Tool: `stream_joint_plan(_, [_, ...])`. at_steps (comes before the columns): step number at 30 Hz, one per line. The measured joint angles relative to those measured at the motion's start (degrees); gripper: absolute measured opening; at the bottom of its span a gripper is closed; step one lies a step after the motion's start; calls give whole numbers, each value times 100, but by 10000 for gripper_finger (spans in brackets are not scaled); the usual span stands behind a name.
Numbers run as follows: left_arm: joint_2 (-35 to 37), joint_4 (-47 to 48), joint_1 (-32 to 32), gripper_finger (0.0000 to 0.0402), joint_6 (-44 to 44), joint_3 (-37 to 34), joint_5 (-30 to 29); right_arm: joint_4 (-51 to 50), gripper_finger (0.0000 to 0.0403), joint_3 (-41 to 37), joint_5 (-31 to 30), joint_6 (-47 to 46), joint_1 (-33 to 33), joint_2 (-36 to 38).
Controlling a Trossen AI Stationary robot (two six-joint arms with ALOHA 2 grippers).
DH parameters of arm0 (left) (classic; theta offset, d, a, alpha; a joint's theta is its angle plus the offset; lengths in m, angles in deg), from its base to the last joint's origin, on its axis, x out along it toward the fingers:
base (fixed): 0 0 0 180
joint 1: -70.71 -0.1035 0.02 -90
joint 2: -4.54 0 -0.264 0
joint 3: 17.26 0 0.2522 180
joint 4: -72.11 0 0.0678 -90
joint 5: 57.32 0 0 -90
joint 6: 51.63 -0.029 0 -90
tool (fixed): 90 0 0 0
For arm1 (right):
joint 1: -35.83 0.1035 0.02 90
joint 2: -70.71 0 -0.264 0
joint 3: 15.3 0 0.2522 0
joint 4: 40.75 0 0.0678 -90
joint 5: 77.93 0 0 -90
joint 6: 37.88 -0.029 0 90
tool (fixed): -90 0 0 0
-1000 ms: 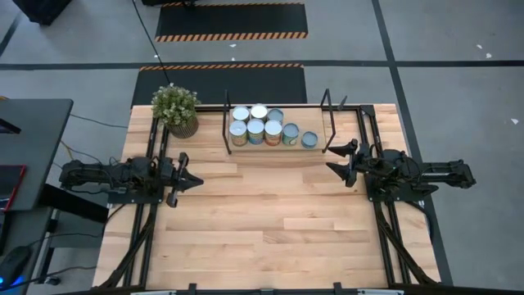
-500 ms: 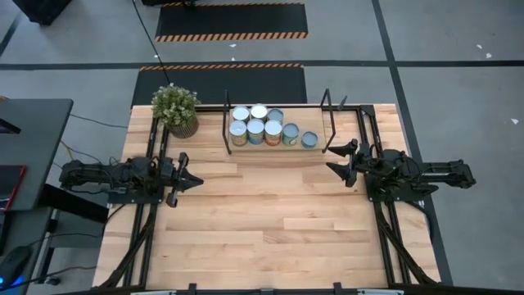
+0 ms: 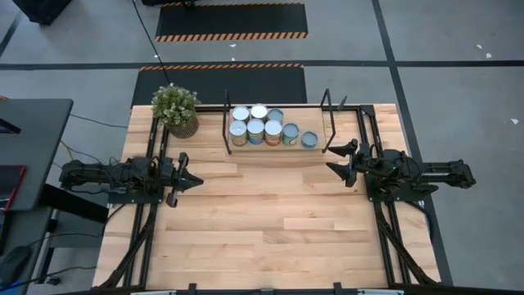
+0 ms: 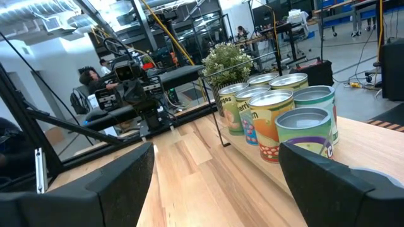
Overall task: Pick and place cans onto a shelf
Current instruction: Return to Home Position
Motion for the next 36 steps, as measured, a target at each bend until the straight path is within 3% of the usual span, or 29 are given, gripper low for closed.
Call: stream_joint_plan(36, [0, 4, 2, 23, 0, -2, 4, 0, 346, 0, 1, 0, -1, 0])
